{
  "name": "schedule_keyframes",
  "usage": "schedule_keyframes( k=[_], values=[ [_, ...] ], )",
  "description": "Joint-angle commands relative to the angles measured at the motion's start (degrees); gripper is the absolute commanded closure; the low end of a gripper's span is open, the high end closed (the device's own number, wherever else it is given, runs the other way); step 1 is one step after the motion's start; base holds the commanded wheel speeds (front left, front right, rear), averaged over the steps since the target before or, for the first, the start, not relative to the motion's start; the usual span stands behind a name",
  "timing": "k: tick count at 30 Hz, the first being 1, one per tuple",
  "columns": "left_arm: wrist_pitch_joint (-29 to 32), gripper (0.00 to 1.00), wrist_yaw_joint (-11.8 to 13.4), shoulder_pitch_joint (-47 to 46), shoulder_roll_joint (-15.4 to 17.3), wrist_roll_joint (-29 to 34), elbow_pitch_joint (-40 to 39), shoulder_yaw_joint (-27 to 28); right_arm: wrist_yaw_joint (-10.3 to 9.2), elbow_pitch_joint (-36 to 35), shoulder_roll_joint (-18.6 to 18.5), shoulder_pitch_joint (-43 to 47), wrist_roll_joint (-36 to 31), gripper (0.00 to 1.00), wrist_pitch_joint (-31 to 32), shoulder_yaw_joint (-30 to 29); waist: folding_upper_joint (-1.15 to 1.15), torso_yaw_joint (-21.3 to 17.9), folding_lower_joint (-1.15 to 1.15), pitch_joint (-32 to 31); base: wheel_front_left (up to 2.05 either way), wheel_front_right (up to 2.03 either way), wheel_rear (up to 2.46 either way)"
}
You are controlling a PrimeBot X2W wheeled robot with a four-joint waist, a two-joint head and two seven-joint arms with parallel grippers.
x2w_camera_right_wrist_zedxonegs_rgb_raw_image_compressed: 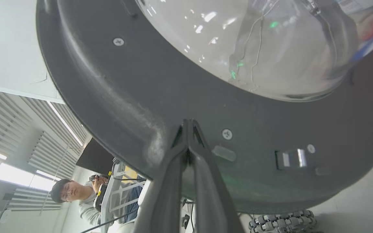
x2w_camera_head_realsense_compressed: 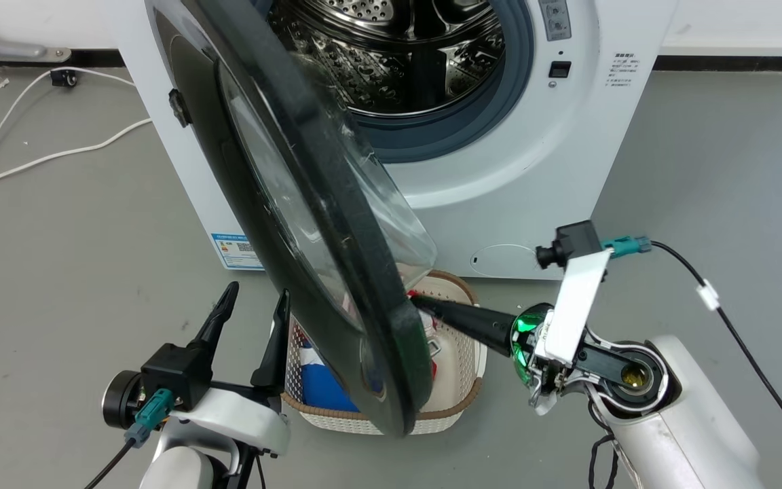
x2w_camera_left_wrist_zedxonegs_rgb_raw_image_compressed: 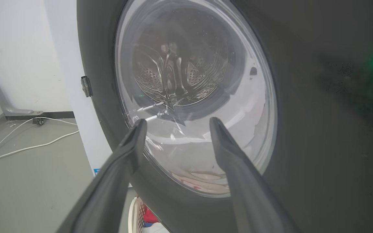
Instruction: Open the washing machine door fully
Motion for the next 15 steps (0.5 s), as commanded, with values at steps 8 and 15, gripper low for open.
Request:
schedule_keyframes(
  k=[8, 15],
  values=[
    [-0.14, 0.0, -0.13, 0.87, -0.23, 0.17, 0.0, 1.0, 0.02, -0.96, 0.1, 3.36, -3.47, 1.0, -15.56, -5.38, 0.0, -0.73, 0.01, -0.85, 0.0, 0.0, 0.0],
    [-0.14, 0.0, 0.29, 2.08, -0.66, 0.13, 0.74, 2.14, 0.02, -4.45, -2.55, 10.71, -10.4, 1.0, -30.31, -12.77, 0.0, -0.82, 0.01, -2.99, 0.0, 0.0, 0.0]
  ],
)
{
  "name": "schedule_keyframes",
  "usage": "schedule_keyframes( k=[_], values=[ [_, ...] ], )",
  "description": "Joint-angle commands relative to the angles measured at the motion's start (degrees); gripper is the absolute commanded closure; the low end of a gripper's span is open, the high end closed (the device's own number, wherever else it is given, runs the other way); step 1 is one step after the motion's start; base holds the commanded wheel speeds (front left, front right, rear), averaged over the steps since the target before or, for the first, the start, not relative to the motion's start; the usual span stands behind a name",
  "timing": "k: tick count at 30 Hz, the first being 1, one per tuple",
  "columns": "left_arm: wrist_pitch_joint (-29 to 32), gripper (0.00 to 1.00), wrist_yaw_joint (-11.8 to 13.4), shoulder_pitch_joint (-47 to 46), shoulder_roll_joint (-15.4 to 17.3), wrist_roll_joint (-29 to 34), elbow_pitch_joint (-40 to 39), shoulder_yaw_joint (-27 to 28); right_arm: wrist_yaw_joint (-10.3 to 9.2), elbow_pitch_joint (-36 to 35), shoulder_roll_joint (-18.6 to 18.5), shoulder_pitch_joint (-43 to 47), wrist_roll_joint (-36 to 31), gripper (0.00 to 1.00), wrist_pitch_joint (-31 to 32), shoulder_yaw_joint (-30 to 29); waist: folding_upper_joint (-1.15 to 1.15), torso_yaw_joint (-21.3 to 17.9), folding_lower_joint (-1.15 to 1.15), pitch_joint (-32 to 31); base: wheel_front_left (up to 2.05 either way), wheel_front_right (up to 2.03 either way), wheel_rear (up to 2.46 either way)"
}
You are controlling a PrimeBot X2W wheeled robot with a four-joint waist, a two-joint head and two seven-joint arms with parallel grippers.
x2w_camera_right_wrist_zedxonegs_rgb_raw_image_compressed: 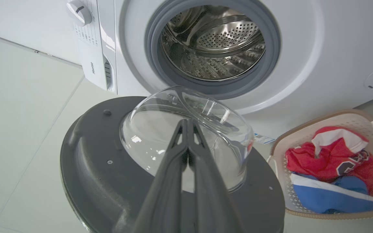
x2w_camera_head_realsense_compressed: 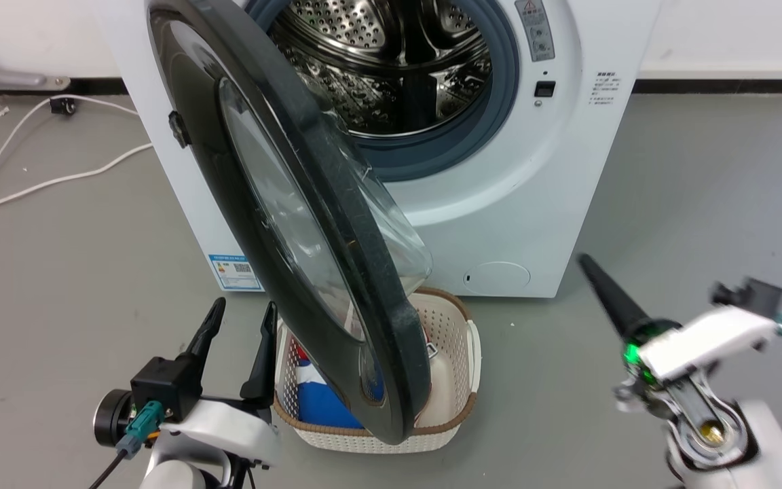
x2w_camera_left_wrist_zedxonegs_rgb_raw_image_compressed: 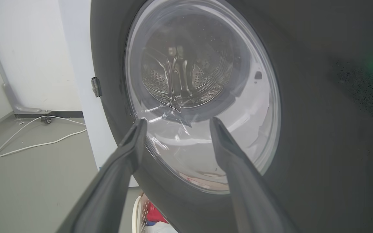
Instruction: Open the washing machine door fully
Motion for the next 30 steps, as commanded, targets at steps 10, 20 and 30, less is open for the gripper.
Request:
schedule_keyframes(
  k=[10, 20, 30],
  values=[
    [-0.14, 0.0, 0.22, 3.09, -0.1, 0.43, 0.74, 1.48, 0.02, -7.35, -3.42, 14.7, -19.12, 0.23, -17.91, -8.06, 0.0, -0.47, 0.0, -2.82, 0.0, 0.0, 0.0],
    [-0.14, 0.0, 0.15, 3.34, 0.37, 0.44, 1.24, 2.08, 0.02, -16.0, -1.84, 18.06, -48.62, 0.0, -23.21, -13.61, 0.0, -0.37, 0.0, -3.5, 0.0, 0.0, 0.0],
    [-0.14, 0.0, 0.15, 3.4, 0.43, 0.86, 0.91, 2.54, 0.01, -24.11, 0.76, 23.98, -70.38, 0.0, -21.05, -12.49, 0.0, -0.27, 0.0, -3.72, 0.0, 0.0, 0.0]
  ],
)
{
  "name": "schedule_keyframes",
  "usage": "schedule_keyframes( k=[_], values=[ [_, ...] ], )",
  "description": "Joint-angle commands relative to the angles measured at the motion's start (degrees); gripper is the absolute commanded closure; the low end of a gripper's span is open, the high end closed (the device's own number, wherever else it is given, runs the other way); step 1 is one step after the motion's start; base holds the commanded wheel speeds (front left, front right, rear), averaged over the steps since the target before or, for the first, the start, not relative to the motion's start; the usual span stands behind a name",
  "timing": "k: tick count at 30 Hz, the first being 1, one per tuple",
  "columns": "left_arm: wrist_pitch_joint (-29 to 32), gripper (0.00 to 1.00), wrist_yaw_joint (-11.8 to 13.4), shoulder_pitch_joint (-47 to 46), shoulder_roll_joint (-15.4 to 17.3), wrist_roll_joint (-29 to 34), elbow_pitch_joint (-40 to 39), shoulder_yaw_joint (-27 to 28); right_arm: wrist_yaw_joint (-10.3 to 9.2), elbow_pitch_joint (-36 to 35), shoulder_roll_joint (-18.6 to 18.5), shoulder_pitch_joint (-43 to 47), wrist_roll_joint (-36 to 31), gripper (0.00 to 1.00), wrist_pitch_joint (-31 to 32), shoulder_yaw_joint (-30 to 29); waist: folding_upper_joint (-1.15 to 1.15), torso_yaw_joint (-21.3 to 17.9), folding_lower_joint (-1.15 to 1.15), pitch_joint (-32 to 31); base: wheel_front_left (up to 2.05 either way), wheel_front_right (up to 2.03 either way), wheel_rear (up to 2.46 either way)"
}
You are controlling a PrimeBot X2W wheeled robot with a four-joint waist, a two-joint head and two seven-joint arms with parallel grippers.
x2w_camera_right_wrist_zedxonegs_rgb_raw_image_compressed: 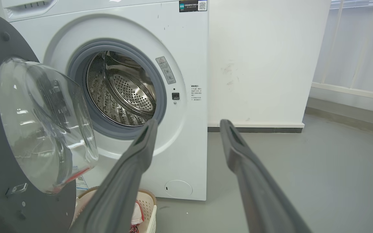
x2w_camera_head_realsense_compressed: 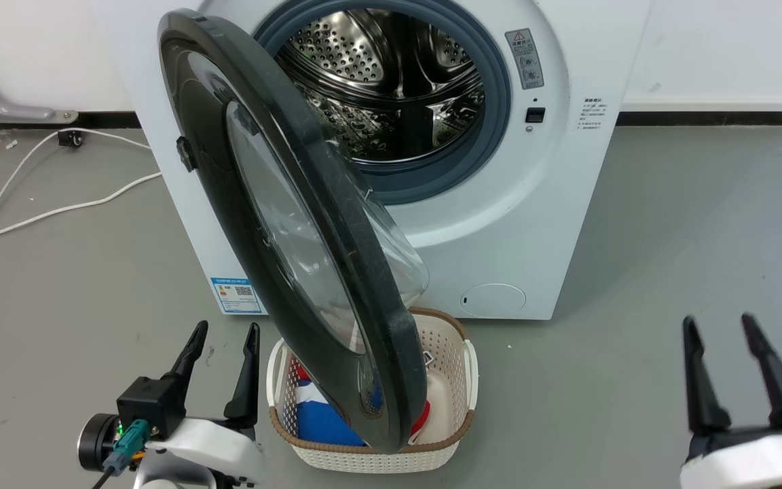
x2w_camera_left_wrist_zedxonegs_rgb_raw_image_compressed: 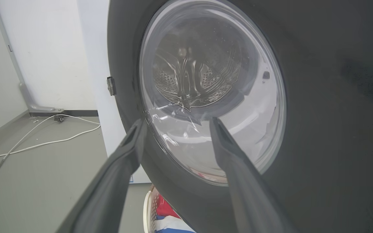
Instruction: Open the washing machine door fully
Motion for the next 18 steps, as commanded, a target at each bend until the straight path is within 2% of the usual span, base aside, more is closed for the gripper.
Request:
schedule_keyframes(
  k=[1, 8, 18],
  values=[
    [-0.14, 0.0, -0.08, 0.55, 0.12, 0.44, -0.18, 0.24, 0.0, 0.34, 0.61, 2.28, -1.47, 0.0, 0.28, 0.48, 0.0, -0.11, 0.0, -0.01, 0.0, 0.0, 0.0],
    [-0.14, 0.0, -0.03, 0.29, 0.5, 0.98, 0.17, 0.21, 0.0, 4.12, 1.42, 4.25, -2.17, 0.0, -0.37, 0.93, 0.0, -0.41, 0.0, -0.13, 0.0, 0.0, 0.0],
    [-0.14, 0.0, 0.11, -0.48, 0.93, 1.04, 0.71, 0.36, 0.0, 4.61, 1.51, 3.52, -1.09, 0.0, -0.51, 1.29, 0.0, -0.49, 0.0, -0.21, 0.0, 0.0, 0.0]
  ],
)
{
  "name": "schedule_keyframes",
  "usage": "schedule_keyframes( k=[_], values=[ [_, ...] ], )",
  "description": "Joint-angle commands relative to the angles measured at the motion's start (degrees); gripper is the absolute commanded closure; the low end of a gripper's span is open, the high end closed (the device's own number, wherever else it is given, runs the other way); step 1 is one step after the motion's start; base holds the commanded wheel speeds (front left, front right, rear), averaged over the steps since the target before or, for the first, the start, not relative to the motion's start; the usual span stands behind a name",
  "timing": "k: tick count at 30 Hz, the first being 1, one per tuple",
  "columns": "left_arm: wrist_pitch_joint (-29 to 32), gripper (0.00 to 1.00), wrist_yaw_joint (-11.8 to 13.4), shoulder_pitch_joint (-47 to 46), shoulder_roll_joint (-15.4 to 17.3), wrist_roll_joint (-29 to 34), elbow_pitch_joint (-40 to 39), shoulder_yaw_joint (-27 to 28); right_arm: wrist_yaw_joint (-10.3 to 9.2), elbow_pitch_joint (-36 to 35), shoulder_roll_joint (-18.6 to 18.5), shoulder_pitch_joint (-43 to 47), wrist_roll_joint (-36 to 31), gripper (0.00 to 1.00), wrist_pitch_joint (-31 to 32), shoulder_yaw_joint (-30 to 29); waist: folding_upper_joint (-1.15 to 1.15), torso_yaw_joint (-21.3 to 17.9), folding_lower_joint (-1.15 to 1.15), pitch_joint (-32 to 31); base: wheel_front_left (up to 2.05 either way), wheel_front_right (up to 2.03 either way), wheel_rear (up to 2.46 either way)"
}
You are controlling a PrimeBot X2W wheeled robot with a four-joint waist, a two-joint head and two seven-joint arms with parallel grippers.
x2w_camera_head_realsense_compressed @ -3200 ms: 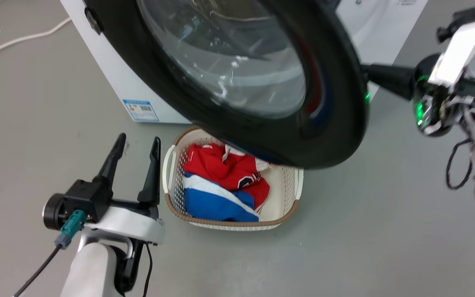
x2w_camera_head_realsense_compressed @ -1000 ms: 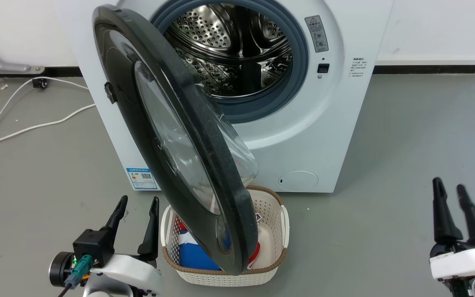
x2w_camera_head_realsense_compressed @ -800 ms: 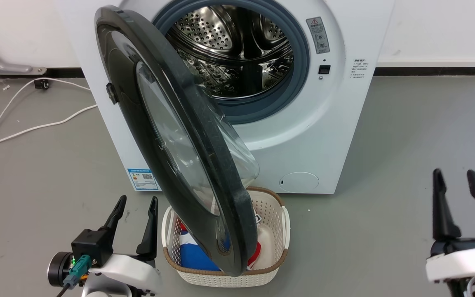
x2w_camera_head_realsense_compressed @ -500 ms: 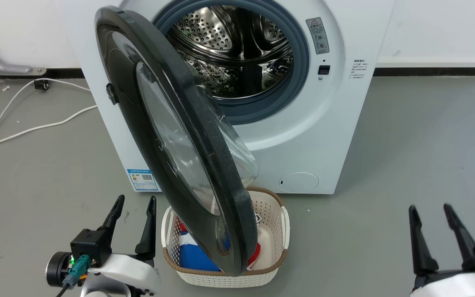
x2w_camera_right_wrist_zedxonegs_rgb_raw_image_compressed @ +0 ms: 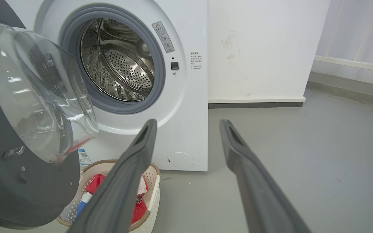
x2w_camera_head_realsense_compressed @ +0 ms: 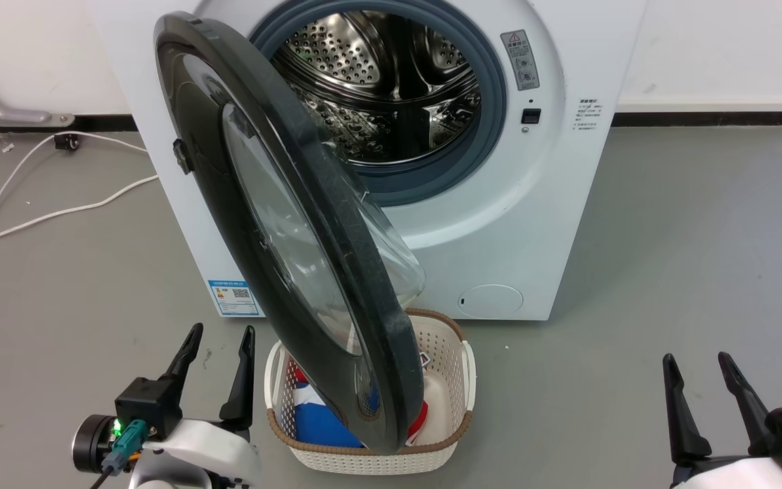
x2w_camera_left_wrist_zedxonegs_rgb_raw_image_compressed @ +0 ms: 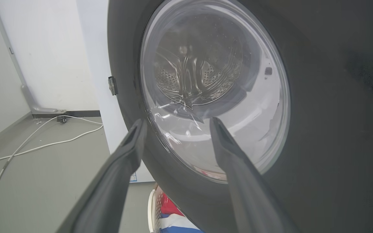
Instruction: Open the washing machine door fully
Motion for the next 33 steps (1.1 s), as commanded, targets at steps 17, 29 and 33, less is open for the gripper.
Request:
schedule_keyframes(
  k=[17, 29, 33],
  values=[
    [-0.14, 1.0, 0.35, -0.93, 0.45, -0.6, 1.1, -0.79, -0.01, -0.77, 0.22, 0.32, 1.0, 0.0, 0.43, 0.38, 0.0, 0.13, 0.0, 0.0, 0.0, 0.0, 0.0],
    [-0.14, 1.0, 2.02, -5.26, -0.46, -1.27, -8.98, 0.65, -0.01, -0.75, 0.22, 0.12, 1.37, 0.0, 0.69, -0.03, 0.0, 0.72, 0.0, -0.02, 0.0, 0.0, 0.0],
    [0.53, 1.0, 3.19, -11.12, -1.3, -1.17, -17.84, 0.18, -0.01, -0.61, 0.21, 0.09, 1.41, 0.0, 0.59, -0.43, 0.0, 1.0, 0.0, -0.08, 0.0, 0.0, 0.0]
  ],
)
